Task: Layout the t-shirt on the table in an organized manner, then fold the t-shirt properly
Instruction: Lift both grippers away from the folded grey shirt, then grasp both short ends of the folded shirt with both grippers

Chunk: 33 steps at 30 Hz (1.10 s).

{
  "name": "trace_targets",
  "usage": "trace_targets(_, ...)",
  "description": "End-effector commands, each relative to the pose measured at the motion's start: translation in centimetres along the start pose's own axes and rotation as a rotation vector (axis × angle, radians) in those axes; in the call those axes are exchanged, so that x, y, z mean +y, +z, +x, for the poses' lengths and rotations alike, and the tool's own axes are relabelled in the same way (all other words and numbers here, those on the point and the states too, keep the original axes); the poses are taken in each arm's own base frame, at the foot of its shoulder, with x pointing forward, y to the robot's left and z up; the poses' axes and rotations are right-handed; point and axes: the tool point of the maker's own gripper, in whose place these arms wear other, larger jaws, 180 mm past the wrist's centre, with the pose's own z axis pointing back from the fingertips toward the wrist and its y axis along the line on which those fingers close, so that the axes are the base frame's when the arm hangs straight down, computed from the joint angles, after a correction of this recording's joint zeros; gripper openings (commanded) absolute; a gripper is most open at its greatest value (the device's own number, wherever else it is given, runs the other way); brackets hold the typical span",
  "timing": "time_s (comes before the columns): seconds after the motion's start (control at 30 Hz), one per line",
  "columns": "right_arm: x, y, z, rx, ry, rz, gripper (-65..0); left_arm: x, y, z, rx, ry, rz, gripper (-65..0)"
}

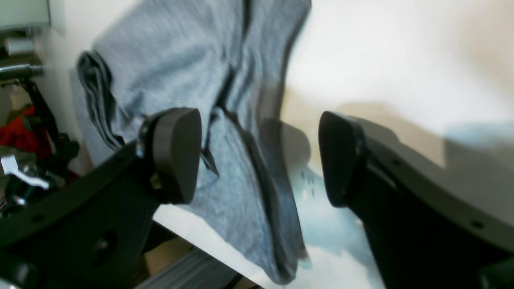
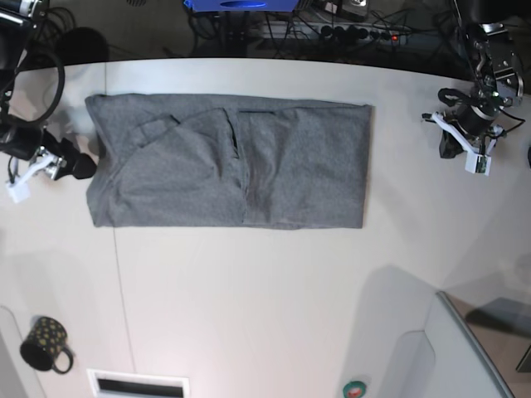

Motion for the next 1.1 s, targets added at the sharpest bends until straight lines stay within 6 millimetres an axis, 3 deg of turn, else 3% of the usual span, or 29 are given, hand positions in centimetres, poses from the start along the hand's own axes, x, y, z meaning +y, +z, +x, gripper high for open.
trace_targets(0.0, 0.4, 0.6, 1.4, -0.023, 0.031, 0.013, -21.8, 0.9, 0.0, 1.7, -0.05, -0.002, 0.015, -65.0)
trace_targets(0.07, 0.4, 0.5, 0.7, 0.008, 0.027, 0.014, -21.8, 0.9, -0.6, 2.5, -0.064, 0.011, 0.013, -65.0)
trace_targets(0.3, 1.7, -1.6, -0.3, 0.04, 0.082, 0.032, -21.8, -3.7, -3.0, 4.3, -0.076, -0.04, -0.097, -65.0)
trace_targets(0.43, 0.2, -1.5, -0.6, 0.032, 0.045, 0.008, -21.8, -5.2, -3.5, 4.7, -0.079, -0.047, -0.124, -65.0)
trace_targets(0.73, -1.4, -1.6, -0.5, 0.064, 0.117, -0.086, -21.8, -6.5, -4.1, 5.3, -0.094, -0.037, -0.143, -65.0)
trace_targets(0.9, -0.5, -2.8, -1.6, 0.092, 0.121, -0.074, -21.8, -6.5, -4.9, 4.7, -0.07, -0.008, -0.145, -65.0)
trace_targets(1.07, 1.2, -4.6, -4.0, 0.187, 0.175, -0.04, -21.8, -6.6, -5.4, 3.7, -0.043, 0.017, -0.149, -65.0)
